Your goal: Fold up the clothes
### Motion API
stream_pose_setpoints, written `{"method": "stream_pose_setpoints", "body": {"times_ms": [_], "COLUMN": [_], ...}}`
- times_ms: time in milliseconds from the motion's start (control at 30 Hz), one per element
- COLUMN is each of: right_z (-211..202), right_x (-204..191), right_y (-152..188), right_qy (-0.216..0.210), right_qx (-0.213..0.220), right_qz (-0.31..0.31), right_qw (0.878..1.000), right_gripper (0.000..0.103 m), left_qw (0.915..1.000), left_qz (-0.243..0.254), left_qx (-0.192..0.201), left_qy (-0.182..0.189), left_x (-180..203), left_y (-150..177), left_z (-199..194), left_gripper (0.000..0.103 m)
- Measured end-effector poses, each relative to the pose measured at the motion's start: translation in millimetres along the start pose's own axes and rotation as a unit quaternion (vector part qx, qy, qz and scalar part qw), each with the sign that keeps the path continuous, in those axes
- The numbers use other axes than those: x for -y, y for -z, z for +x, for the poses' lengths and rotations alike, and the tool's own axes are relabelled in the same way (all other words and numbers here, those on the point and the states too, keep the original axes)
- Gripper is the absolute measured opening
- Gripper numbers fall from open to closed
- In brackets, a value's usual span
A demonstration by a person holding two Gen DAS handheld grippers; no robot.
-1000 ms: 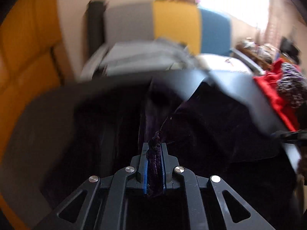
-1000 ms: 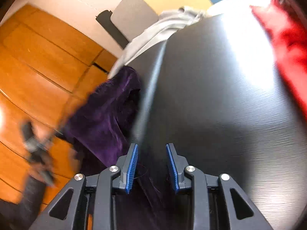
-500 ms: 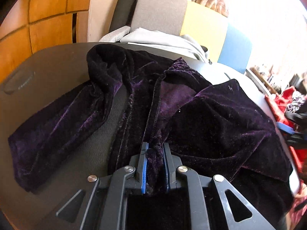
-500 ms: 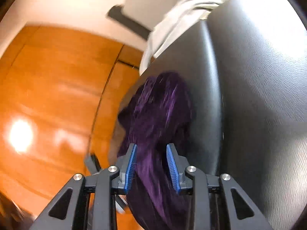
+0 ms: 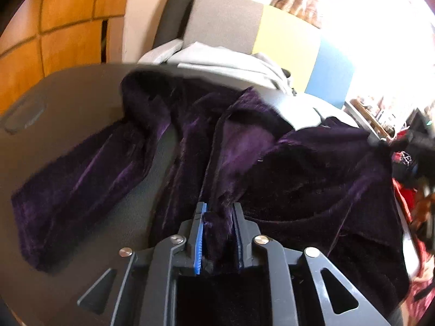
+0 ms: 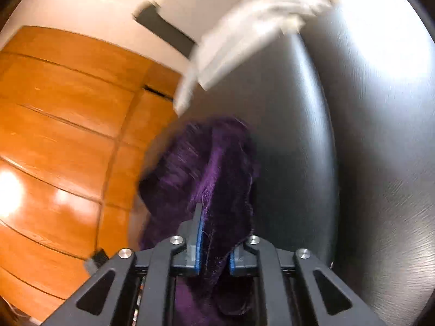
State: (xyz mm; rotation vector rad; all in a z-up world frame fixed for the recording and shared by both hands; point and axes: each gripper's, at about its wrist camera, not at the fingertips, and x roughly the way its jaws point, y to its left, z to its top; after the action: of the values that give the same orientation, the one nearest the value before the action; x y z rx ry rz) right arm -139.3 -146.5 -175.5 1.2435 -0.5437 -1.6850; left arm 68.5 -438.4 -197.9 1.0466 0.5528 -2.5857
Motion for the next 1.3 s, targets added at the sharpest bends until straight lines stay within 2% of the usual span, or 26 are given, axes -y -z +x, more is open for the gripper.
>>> {"method": "stream_pose_setpoints", "body": {"times_ms": [133,200,233,267,300,333,367,400,433,467,533,567,633,700,833,933,1033,1133,1200,1300], "right_z": [-79,-130,-149,-171,-192,-207,-220,-229,-235,-240,-246,-250,-259,-259,-244,-208,-146,-94,-60,-44], "right_x": [-53,-83,-95,-105,-117,-124,-130,-127,-117,-104,-66,-48,-13,10,13,-3,-20,-17,-6,19], "right_y": [-21,-22,-20,-15,-7,2,11,19,24,28,37,45,64,81,103,108,108,108,93,69], "right_qy": [0.010,0.047,0.076,0.117,0.169,0.228,0.287,0.327,0.357,0.375,0.382,0.388,0.396,0.400,0.371,0.326,0.284,0.249,0.224,0.226], "right_qx": [0.094,0.155,0.181,0.210,0.245,0.276,0.304,0.313,0.302,0.281,0.226,0.209,0.183,0.160,0.125,0.082,0.034,0.001,-0.004,0.020], "right_qz": [-0.086,-0.144,-0.169,-0.198,-0.229,-0.255,-0.279,-0.295,-0.295,-0.281,-0.223,-0.195,-0.147,-0.123,-0.127,-0.157,-0.190,-0.180,-0.142,-0.089], "right_qw": [0.992,0.976,0.966,0.950,0.927,0.898,0.864,0.841,0.833,0.838,0.868,0.876,0.888,0.894,0.912,0.929,0.939,0.952,0.964,0.970], "right_gripper": [0.011,0.011,0.011,0.011,0.011,0.014,0.022,0.028,0.033,0.035,0.036,0.036,0.036,0.036,0.036,0.036,0.036,0.035,0.035,0.036], "left_qw": [0.9976,0.9945,0.9926,0.9914,0.9907,0.9902,0.9898,0.9895,0.9902,0.9907,0.9908,0.9906,0.9908,0.9900,0.9917,0.9939,0.9967,0.9936,0.9957,0.9977], "left_qz": [0.020,0.031,0.037,0.045,0.052,0.058,0.065,0.070,0.071,0.071,0.073,0.079,0.094,0.115,0.108,0.071,0.000,0.036,0.026,0.015], "left_qx": [0.057,0.082,0.093,0.097,0.100,0.103,0.106,0.107,0.103,0.100,0.106,0.105,0.096,0.080,0.034,0.000,-0.001,-0.001,-0.011,0.021], "left_qy": [0.033,0.057,0.068,0.076,0.076,0.074,0.070,0.067,0.063,0.059,0.044,0.037,0.017,-0.013,-0.061,-0.085,-0.082,-0.107,-0.088,-0.063], "left_x": [32,56,68,83,95,105,116,126,133,139,141,144,149,145,114,87,61,75,78,82], "left_y": [-34,-53,-63,-72,-77,-80,-82,-84,-84,-83,-75,-74,-63,-47,-9,21,60,81,80,47], "left_z": [-29,-39,-43,-42,-40,-38,-35,-31,-27,-23,-23,-18,-14,-5,10,16,8,-7,-14,-25], "left_gripper": [0.020,0.022,0.028,0.043,0.052,0.066,0.069,0.069,0.069,0.069,0.069,0.070,0.071,0.071,0.071,0.071,0.071,0.071,0.070,0.070]}}
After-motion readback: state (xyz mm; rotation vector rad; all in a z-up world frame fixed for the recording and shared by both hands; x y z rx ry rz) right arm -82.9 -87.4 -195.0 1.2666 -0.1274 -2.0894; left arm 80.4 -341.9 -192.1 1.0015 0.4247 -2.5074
